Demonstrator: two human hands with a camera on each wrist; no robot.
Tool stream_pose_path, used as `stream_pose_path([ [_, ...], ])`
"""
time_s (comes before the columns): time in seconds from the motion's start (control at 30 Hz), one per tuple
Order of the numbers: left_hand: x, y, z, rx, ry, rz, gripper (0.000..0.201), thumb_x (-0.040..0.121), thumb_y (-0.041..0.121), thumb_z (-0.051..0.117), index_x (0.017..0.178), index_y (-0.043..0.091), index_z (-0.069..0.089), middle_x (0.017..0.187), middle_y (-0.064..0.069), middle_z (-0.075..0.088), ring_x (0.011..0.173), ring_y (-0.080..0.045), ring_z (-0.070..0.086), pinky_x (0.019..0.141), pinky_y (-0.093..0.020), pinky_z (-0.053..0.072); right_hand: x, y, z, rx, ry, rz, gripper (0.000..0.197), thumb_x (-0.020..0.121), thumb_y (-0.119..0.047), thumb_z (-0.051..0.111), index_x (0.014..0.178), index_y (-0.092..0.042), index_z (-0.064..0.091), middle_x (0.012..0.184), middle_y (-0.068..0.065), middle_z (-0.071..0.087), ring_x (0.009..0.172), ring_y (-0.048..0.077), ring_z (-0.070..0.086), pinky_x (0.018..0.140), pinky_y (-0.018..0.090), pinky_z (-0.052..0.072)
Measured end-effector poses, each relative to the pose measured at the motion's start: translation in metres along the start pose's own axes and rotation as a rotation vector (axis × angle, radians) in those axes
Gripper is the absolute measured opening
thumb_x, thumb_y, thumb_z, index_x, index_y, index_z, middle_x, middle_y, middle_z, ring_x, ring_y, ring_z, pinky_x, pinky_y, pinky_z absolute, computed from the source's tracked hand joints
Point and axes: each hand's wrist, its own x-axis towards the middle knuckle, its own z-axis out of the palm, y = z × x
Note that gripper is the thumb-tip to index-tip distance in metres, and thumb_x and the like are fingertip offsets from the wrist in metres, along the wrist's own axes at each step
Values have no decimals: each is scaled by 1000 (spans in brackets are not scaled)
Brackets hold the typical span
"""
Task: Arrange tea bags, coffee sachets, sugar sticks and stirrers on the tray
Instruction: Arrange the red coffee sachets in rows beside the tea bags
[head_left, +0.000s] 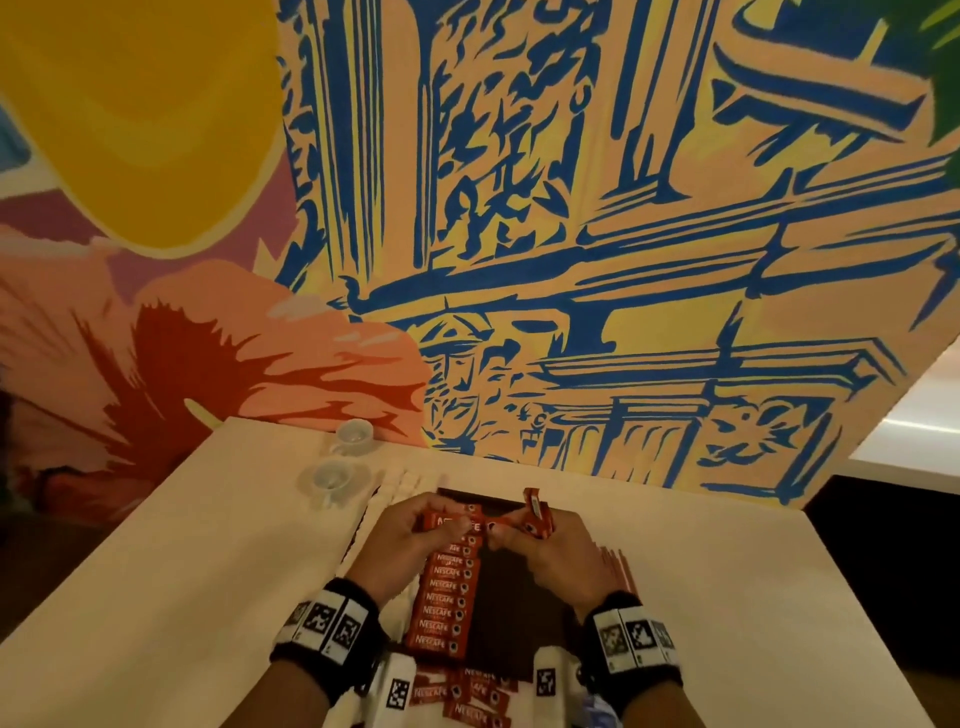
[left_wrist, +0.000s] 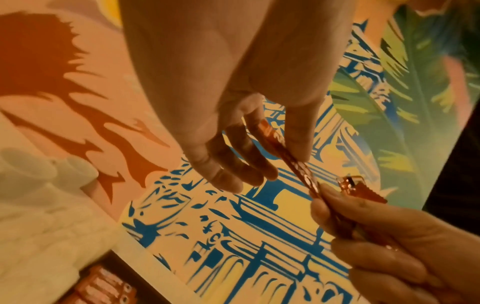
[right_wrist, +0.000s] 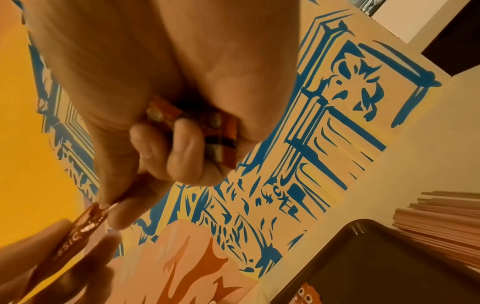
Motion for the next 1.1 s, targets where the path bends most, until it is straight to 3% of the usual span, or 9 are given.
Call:
stream_pose_path([
  [0.2, -6, -18, -14, 397, 209, 156, 14, 89, 19, 75, 97, 30, 72, 100, 15, 72, 91, -7, 65, 78, -21, 49, 2, 19, -20, -92, -20, 6, 15, 92, -24, 74, 85, -12, 78, 71, -3, 74, 44, 1, 47, 44, 13, 36],
  [0.3, -11, -27, -6, 819, 38, 313, 32, 87, 42, 73, 118, 42, 63, 117, 24, 61, 108, 0, 53, 92, -19, 44, 0, 24, -20, -120, -77, 2, 19, 91, -22, 75, 87, -3, 76, 63, -5, 69, 43, 1, 50, 44, 12, 36],
  [0.4, -10, -33, 5, 1120, -92, 415, 42, 89, 47, 66, 130, 38, 59, 128, 15, 59, 117, -5, 49, 101, -26, 41, 1, 28, -19, -124, -149, 14, 23, 91, -19, 75, 90, 4, 74, 55, -11, 65, 42, -3, 53, 47, 11, 36],
  [0.57, -2, -37, 8, 1271, -95, 468, 35, 90, 42, 67, 124, 34, 65, 118, 11, 67, 106, -10, 59, 92, -30, 51, 10, 38, -21, -96, -207, 90, 41, 89, -25, 76, 93, 15, 67, 52, -7, 58, 37, 1, 43, 41, 12, 32],
  [0.63, 2, -39, 8, 1273, -110, 480, 33, 90, 40, 68, 123, 31, 66, 115, 9, 68, 103, -13, 61, 88, -30, 50, 15, 45, -21, -65, -209, 122, 40, 91, -28, 74, 96, 11, 69, 62, 4, 68, 37, 1, 43, 40, 15, 33],
  [0.7, 7, -43, 8, 1281, -121, 417, 35, 94, 40, 63, 128, 32, 63, 122, 8, 65, 111, -12, 58, 91, -26, 43, 20, 50, -21, -80, -188, 135, 42, 93, -39, 70, 94, 3, 72, 80, 16, 73, 41, 3, 46, 41, 18, 35],
  [0.83, 21, -67, 0, 1335, -178, 217, 36, 98, 43, 55, 134, 37, 56, 133, 10, 58, 121, -11, 52, 99, -29, 41, 29, 66, -29, -139, -97, 206, 33, 97, -42, 63, 78, -16, 60, 62, -2, 58, 43, 6, 47, 44, 20, 38],
  [0.97, 32, -100, -5, 1398, -290, 49, 38, 98, 37, 55, 136, 35, 54, 139, 7, 54, 125, -15, 50, 106, -32, 39, 35, 86, -38, -107, -137, 353, 6, 99, -19, 57, 103, -15, 57, 75, 3, 54, 58, 13, 50, 57, 29, 41],
  [1.1, 43, -130, -5, 1516, -391, -56, 40, 98, 32, 53, 138, 35, 53, 142, 4, 52, 128, -20, 49, 111, -38, 34, 40, 97, -43, -115, -134, 464, 25, 96, -7, 53, 118, -19, 55, 89, 6, 57, 76, 18, 53, 69, 34, 45],
])
